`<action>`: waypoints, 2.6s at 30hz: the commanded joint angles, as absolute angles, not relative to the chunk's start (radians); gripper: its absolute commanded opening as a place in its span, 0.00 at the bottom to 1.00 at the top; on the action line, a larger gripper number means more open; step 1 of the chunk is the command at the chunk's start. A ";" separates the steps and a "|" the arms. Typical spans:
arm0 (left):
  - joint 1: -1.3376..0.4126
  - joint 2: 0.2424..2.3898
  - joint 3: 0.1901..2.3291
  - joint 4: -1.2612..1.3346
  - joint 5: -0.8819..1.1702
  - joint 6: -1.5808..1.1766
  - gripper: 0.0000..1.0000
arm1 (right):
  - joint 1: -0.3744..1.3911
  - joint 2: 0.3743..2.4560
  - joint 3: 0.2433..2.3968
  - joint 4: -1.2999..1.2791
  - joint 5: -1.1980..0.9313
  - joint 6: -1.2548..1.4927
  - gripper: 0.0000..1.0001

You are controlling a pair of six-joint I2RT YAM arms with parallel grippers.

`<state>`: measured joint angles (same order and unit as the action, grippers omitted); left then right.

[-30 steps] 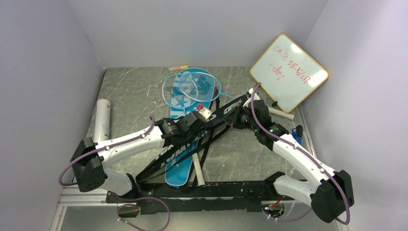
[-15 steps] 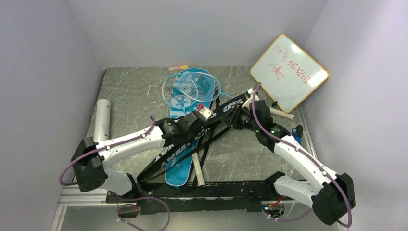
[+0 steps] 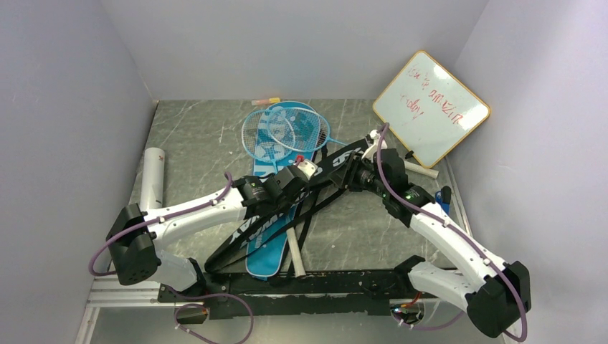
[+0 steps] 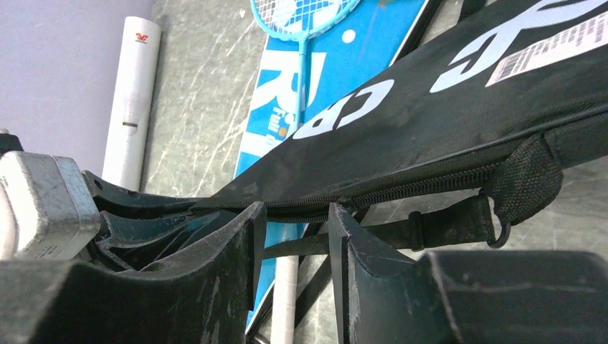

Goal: Pack up the badminton gear
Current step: Zip the racket bag at the center of the board.

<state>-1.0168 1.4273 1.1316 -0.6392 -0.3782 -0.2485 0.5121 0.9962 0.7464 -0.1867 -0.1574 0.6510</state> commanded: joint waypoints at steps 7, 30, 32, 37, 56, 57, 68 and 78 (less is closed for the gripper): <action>-1.016 1.422 1.169 -0.590 -0.388 -0.238 0.05 | 0.515 0.978 0.773 -0.191 -0.151 0.518 0.41; -1.016 1.422 1.176 -0.595 -0.393 -0.238 0.05 | 0.515 1.038 0.741 -0.187 -0.210 0.396 0.42; -1.016 1.422 1.176 -0.595 -0.393 -0.238 0.05 | 0.514 1.040 0.737 -0.188 -0.212 0.397 0.42; -1.015 1.424 1.176 -0.594 -0.393 -0.239 0.05 | 0.515 1.047 0.726 -0.187 -0.221 0.397 0.42; -1.015 1.428 1.177 -0.592 -0.393 -0.239 0.05 | 0.514 1.049 0.724 -0.222 -0.152 0.419 0.51; -1.015 1.429 1.178 -0.592 -0.393 -0.238 0.05 | 0.515 1.039 0.720 -0.224 -0.141 0.423 0.52; -1.016 1.431 1.181 -0.593 -0.390 -0.240 0.05 | 0.515 1.024 0.696 -0.174 -0.170 0.432 0.43; -1.016 1.429 1.181 -0.594 -0.392 -0.240 0.05 | 0.515 1.057 0.698 -0.130 -0.236 0.433 0.26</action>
<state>-1.0164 1.4376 1.1320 -0.6472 -0.3782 -0.2481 0.5121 1.0573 0.6914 -0.1970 -0.1951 0.4343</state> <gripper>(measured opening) 0.086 0.323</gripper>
